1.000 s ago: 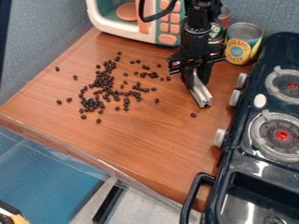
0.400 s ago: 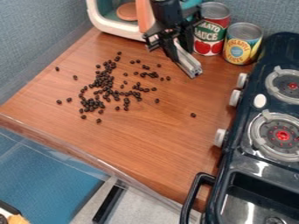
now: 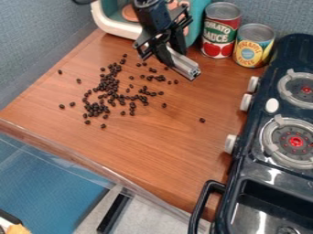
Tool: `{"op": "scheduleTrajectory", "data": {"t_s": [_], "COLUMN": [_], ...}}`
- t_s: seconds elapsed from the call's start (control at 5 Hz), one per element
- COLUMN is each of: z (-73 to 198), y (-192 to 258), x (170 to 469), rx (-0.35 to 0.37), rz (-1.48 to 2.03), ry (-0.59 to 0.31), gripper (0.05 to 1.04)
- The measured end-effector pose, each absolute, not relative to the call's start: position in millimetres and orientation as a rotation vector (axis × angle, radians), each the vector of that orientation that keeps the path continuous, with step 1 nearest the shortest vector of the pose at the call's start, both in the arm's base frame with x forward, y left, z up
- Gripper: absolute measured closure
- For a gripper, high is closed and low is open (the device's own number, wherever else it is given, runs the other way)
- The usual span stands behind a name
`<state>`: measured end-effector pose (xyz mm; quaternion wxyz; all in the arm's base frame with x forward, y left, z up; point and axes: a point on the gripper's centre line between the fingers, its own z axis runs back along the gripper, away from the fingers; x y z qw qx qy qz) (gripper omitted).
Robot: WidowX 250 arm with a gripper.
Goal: Sweep into pile
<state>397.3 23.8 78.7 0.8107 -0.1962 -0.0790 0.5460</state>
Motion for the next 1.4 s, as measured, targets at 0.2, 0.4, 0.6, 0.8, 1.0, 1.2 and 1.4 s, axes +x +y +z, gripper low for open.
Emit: {"op": "scheduleTrajectory", "data": {"t_s": [0.2,0.4,0.6,0.8,1.0,1.2,1.4], "z": [82,89,83,78,66,57,41], "y": [36,44,51,65,71,75,79], "x": [400,414,426,434,439,443,443], "rx": [-0.438,-0.453,-0.449,-0.441,-0.403,-0.384,-0.346], "rz": [1.257,1.290,1.337,1.387,1.416,1.429,1.439], "ry": [-0.190,-0.217,-0.204,-0.212,-0.209,-0.209,-0.201], "gripper": [0.737,0.737,0.737,0.737,0.737,0.737,0.737]}}
